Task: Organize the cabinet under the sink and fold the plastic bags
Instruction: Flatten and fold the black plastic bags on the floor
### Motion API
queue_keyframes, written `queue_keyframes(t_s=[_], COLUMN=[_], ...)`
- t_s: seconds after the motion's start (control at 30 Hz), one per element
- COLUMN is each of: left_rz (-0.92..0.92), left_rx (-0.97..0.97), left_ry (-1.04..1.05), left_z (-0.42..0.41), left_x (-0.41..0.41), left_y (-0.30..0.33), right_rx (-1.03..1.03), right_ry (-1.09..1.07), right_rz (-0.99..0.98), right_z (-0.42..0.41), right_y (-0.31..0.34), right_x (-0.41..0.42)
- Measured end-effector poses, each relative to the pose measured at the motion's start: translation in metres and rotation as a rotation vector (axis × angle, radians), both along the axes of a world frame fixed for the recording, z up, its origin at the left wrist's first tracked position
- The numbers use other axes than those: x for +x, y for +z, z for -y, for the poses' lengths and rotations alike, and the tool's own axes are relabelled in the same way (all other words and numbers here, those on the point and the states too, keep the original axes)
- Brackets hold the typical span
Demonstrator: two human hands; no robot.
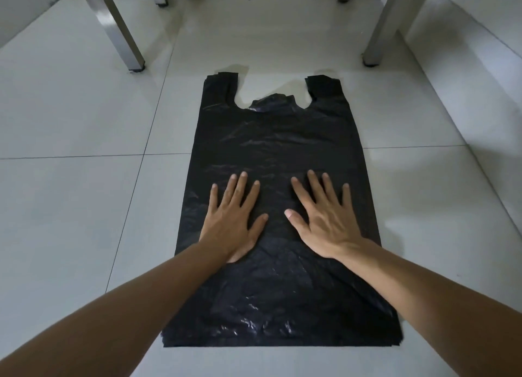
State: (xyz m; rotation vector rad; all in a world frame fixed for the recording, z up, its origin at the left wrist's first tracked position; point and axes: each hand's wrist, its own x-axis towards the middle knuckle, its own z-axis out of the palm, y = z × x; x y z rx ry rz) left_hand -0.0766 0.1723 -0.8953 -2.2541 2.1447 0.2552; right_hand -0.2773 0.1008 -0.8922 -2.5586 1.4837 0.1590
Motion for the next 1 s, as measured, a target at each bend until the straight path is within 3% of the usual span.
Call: queue_keyframes(t_s=[0.33, 0.4, 0.57, 0.77, 0.87, 1.0], left_rz=[0.02, -0.011, 0.025, 0.031, -0.012, -0.117], left_rx=[0.02, -0.007, 0.008, 0.011, -0.074, -0.034], left_ry=[0.223, 0.24, 0.023, 0.131, -0.098, -0.46], left_z=[-0.064, -0.077, -0.113, -0.13, -0.137, -0.151], left_x=[0.055, 0.051, 0.035, 0.037, 0.023, 0.006], left_y=[-0.008, -0.001, -0.003, 0.006, 0.022, 0.032], right_rx=[0.013, 0.004, 0.002, -0.061, -0.099, 0.04], right_ry=[-0.155, -0.121, 0.203, 0.081, 0.22, 0.402], right_rz=[-0.142, -0.117, -0.049, -0.108, 0.08, 0.249], right_z=[0.003, -0.012, -0.074, -0.082, -0.093, -0.119], right_y=[-0.001, 0.008, 0.008, 0.011, 0.024, 0.032], right_x=[-0.073, -0.073, -0.076, -0.115, -0.113, -0.11])
